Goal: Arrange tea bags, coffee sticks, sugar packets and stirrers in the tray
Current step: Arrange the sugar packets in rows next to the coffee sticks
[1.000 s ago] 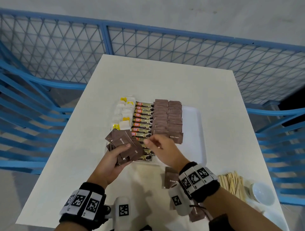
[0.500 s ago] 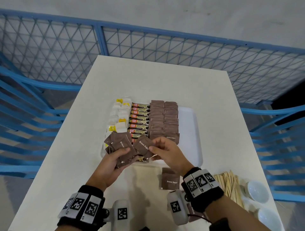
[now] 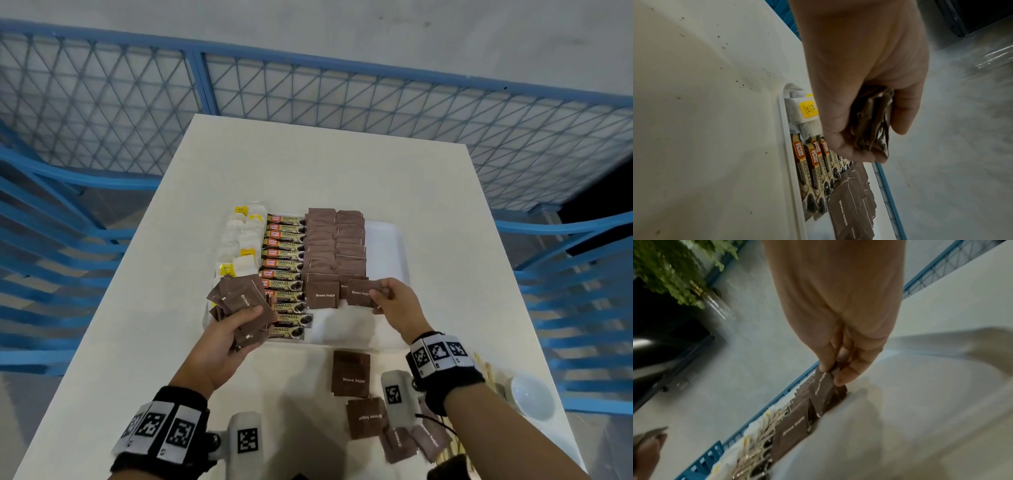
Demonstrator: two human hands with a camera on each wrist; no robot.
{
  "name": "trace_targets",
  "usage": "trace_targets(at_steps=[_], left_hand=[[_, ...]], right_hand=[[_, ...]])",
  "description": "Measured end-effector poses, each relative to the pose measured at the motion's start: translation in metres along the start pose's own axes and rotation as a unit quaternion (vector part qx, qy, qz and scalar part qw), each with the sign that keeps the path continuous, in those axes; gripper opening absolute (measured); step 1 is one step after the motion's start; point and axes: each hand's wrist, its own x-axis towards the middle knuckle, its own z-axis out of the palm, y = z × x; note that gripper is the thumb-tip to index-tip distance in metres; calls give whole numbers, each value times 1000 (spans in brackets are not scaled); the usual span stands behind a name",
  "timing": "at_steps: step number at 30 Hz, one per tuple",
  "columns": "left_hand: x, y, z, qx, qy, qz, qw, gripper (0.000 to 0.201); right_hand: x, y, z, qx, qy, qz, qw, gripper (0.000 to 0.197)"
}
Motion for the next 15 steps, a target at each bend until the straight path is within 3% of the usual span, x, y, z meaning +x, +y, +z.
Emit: trace_targets(at_steps=[2,5,7,11,15], left_hand=[[1,-2,0,-19,-6,-1,1000,26],[1,-2,1,-45,-11,-1,999,41],[1,-1,2,-46,-12,0,999,23],[1,0,5,-47,-19,-1,999,27],[1,0,7,-43,-17,-1,999,29]], right_hand=[[2,1,4,-4,-5,0,1000,21],[3,-1,10,-10,-6,-2,1000,9],[3,-1,14,-22,2,0,1000,8],[5,0,18,-118,31,-31,992,10],[9,4,22,-130,48,-47,989,17]])
